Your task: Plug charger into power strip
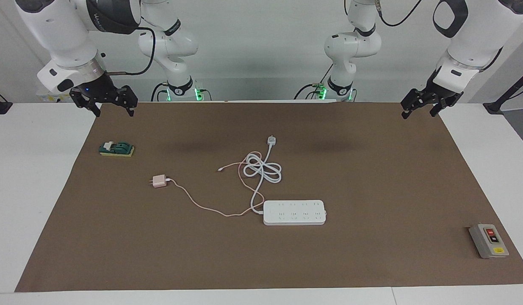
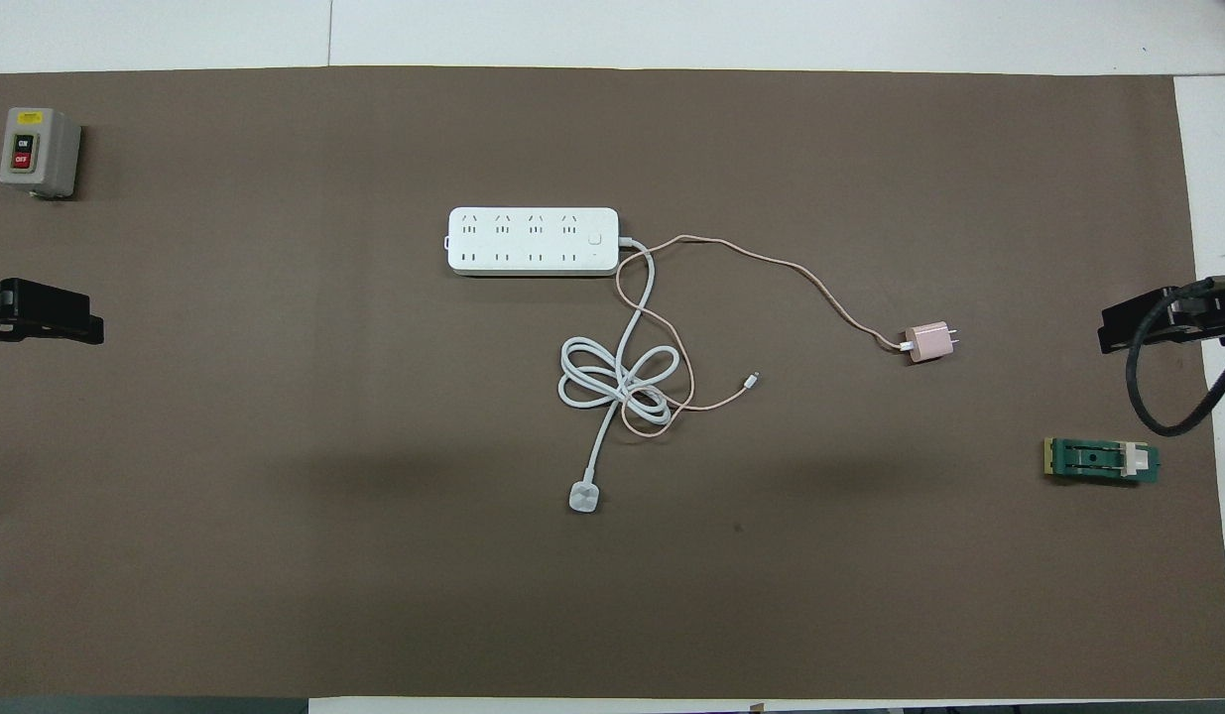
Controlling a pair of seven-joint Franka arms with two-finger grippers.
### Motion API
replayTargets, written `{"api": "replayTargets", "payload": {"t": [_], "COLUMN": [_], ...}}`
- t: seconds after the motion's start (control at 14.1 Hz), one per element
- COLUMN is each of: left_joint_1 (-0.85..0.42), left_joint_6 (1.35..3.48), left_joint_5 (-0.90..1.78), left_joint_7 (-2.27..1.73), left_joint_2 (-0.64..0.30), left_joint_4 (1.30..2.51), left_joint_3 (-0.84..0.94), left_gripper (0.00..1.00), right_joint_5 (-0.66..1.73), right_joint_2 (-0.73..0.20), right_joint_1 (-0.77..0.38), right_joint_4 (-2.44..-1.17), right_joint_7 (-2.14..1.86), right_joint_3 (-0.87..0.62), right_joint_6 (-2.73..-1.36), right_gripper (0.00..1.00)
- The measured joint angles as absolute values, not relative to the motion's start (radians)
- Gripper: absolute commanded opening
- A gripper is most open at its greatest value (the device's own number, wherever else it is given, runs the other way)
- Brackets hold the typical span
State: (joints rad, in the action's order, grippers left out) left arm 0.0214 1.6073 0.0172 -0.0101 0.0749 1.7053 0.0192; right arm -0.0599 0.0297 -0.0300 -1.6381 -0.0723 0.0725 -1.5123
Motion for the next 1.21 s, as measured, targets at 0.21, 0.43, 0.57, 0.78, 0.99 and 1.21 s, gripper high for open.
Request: {"api": "replayTargets", "payload": {"t": [0.21,0.43,0.57,0.78,0.99,1.21], "left_joint_1": [0.021,0.021,0.021,0.021,0.017,0.003], "left_joint_6": [1.606,1.603,1.602,1.596,1.580,1.574], "left_joint_5": [0.017,0.017,0.017,0.017,0.017,0.017], "left_joint_7": [-0.007,-0.007,-0.007,-0.007,-0.008,-0.021], "left_joint_2": [0.074,0.071,0.069,0.069,0.067,0.046], "left_joint_4": [1.707,1.708,1.708,1.708,1.708,1.706], "left_joint_3": [0.019,0.019,0.019,0.020,0.023,0.028], "left_gripper": [1.00,1.00,1.00,1.00,1.00,1.00], "right_joint_5": [-0.060,-0.060,-0.069,-0.074,-0.019,0.089], "right_joint_2": [0.030,0.030,0.030,0.030,0.025,-0.026], "right_joint_1": [-0.030,-0.031,-0.033,-0.030,0.016,0.098], "right_joint_4": [-1.638,-1.638,-1.638,-1.639,-1.654,-1.669], "right_joint_7": [-0.072,-0.079,-0.104,-0.106,-0.023,0.076], "right_joint_3": [0.073,0.072,0.068,0.067,0.072,0.075], "right_joint_6": [-1.512,-1.515,-1.515,-1.526,-1.554,-1.554], "right_gripper": [1.00,1.00,1.00,1.00,1.00,1.00]}}
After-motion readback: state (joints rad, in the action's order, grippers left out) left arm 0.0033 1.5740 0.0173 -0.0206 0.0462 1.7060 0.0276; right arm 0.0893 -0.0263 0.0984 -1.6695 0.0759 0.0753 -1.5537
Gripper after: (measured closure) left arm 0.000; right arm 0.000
